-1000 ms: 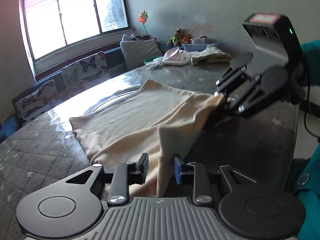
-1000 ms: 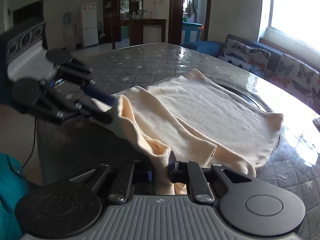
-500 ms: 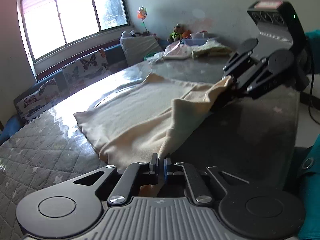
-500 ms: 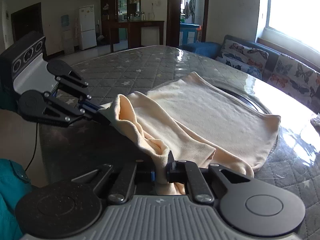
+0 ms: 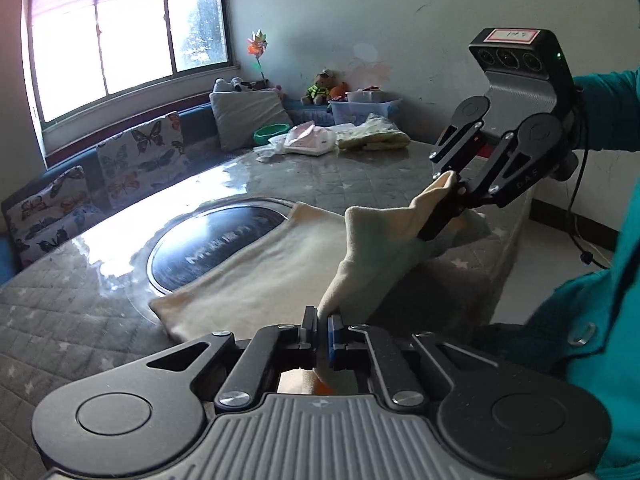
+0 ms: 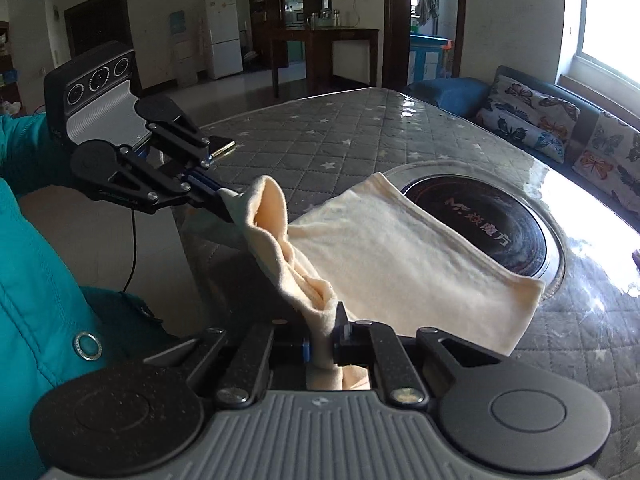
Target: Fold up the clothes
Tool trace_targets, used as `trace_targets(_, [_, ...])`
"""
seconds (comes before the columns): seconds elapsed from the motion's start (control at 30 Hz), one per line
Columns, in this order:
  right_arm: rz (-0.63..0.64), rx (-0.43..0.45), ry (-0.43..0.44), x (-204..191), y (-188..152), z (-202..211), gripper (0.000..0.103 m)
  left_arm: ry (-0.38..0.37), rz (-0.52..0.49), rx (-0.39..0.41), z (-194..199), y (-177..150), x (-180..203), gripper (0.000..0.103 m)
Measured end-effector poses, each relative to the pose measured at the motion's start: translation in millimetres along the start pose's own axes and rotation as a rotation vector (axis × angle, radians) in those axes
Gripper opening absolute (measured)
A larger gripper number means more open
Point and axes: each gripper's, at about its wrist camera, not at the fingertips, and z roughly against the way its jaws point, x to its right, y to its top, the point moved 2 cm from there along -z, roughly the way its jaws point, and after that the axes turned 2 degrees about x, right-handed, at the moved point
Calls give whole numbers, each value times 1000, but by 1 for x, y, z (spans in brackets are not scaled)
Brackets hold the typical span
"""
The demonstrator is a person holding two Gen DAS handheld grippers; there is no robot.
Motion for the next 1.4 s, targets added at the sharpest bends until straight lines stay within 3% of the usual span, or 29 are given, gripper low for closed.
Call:
trace_targets(0.2, [8, 18, -24, 43, 36, -13, 8, 71, -41, 3, -39, 31, -49, 5])
trace_targets(0.4, [14, 1, -56, 111, 72, -72, 8, 140, -28, -53, -105, 36, -102, 5])
trace_targets(0.47, [-27, -20, -70, 131, 70, -99, 9, 169, -15, -86, -132, 28, -113, 6])
trace_targets(0.63, [-129, -22, -187, 152, 41, -152, 24, 218, 76, -126, -169, 7, -132, 16])
trace_targets(0.7, [-152, -17, -208, 153, 34, -154, 25, 252, 82, -123, -169, 4, -135, 24])
trace_targets(0.83, [-202, 53, -311, 147, 22, -131, 25, 293, 104, -145, -167, 3, -139, 26])
trace_targets(0.97, [-315, 73, -265, 147, 6, -125, 23, 345, 116, -190, -176, 4, -136, 31])
trace_targets(1.03, [-340, 28, -307, 156, -4, -132, 23, 376, 118, -208, -180, 5, -135, 35])
trace_targets(1.1, [-388, 41, -314, 164, -15, -134, 14, 387, 125, -220, -181, 8, -135, 36])
trace_targets(1.27, [-368, 71, -359, 161, -2, -121, 15, 412, 136, -251, -185, 11, -137, 44])
trace_targets(1.4, [-370, 96, -317, 157, 16, -135, 19, 429, 144, -271, -189, 12, -137, 47])
